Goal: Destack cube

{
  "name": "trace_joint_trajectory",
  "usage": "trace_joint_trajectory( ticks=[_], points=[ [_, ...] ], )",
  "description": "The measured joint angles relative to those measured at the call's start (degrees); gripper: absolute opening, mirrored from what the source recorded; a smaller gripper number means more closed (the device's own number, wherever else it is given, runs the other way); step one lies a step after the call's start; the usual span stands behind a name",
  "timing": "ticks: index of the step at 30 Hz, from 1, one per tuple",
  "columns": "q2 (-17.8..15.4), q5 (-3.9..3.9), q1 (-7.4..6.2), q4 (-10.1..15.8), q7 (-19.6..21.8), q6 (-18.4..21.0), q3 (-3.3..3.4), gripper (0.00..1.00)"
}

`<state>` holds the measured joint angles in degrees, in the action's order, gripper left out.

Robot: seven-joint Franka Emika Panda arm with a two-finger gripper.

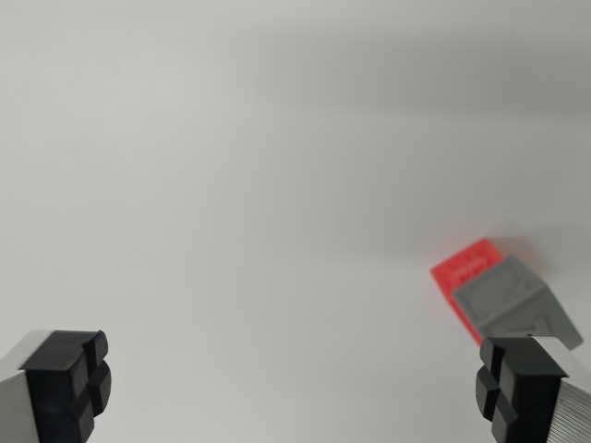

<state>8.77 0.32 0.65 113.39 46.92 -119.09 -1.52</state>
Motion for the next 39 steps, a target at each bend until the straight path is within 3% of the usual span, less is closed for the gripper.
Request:
trace_joint_trajectory(
  ticks=[9, 22, 39],
  points=[
    [-0.3, 0.00, 0.34, 1.3, -2.0, -1.0, 0.23, 1.00],
    [-1.8, 0.01, 1.46, 5.4, -7.8, -3.8, 0.89, 1.00],
    [-4.0, 0.03, 4.00, 12.9, -20.6, -9.9, 2.42, 1.00]
  ],
)
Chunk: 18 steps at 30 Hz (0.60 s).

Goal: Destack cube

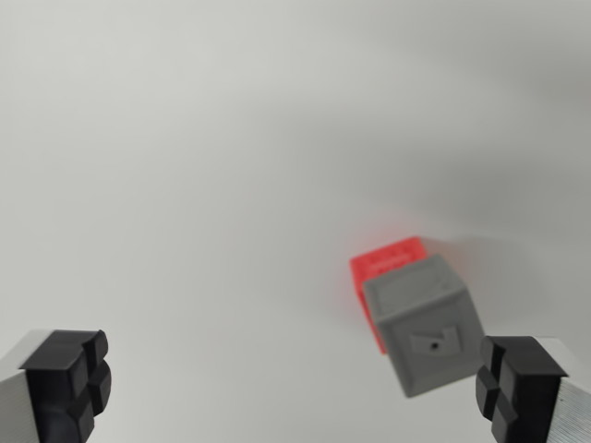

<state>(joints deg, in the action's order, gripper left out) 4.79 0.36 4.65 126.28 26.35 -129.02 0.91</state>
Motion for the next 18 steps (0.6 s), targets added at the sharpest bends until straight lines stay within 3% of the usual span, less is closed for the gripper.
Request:
trace_joint_trajectory(
  ticks=[18],
  points=[
    [-1.2, 0.00, 3.33, 7.9, -17.0, -7.6, 2.44, 1.00]
  ],
)
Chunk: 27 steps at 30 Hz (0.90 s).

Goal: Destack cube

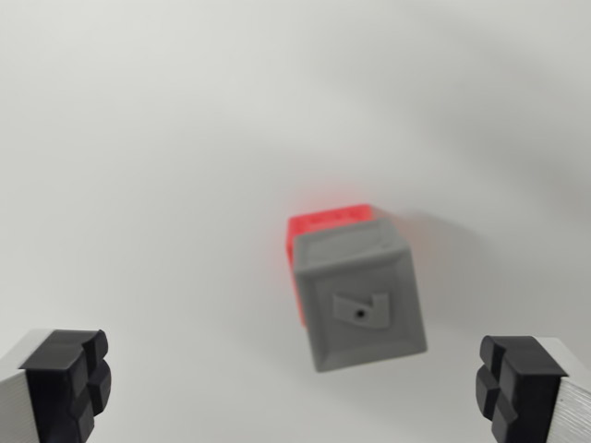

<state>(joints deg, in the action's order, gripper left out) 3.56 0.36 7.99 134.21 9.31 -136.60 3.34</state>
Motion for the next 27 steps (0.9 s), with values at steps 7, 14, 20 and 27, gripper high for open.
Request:
trace_joint_trajectory(
  ticks=[7, 14, 20, 27],
  points=[
    [-0.1, -0.10, 1.66, 3.0, -7.9, -3.3, 1.13, 1.00],
    [0.2, -0.68, 3.44, 5.6, -16.3, -6.6, 2.26, 1.00],
    [2.7, -1.19, 3.81, 6.2, -17.8, -9.8, 2.38, 1.00],
    [7.3, -2.06, 3.80, 6.3, -18.5, -14.3, 2.18, 1.00]
  ],
)
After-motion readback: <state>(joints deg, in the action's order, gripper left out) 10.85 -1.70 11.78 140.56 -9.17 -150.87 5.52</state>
